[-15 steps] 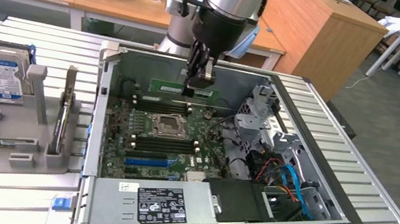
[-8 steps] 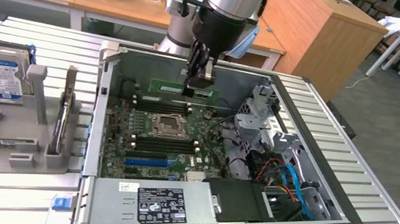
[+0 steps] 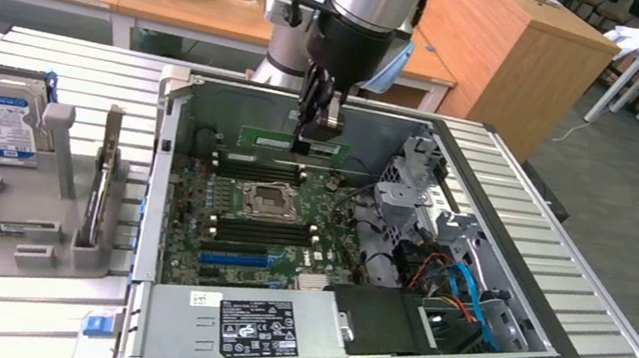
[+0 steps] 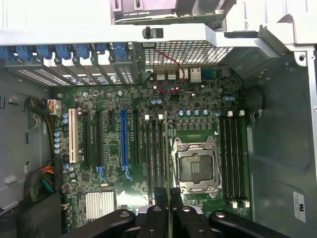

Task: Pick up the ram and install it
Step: 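Insert the ram into the slot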

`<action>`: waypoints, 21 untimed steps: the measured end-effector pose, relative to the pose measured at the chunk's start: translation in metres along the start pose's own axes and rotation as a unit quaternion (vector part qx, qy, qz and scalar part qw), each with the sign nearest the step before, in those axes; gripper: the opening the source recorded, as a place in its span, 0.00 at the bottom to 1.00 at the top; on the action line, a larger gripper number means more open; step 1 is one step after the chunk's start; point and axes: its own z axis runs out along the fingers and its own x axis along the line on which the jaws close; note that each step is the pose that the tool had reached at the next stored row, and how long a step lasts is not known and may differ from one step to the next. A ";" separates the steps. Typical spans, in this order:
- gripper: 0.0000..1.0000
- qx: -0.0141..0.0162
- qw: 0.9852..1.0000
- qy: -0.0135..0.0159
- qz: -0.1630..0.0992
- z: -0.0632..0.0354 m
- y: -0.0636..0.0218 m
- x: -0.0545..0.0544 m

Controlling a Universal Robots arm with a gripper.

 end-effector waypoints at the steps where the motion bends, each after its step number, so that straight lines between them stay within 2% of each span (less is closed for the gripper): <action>1: 0.14 0.000 1.000 0.000 0.000 0.0000 0.0000 0.000; 21: 0.14 0.000 1.000 0.000 0.000 0.0349 -0.0022 0.001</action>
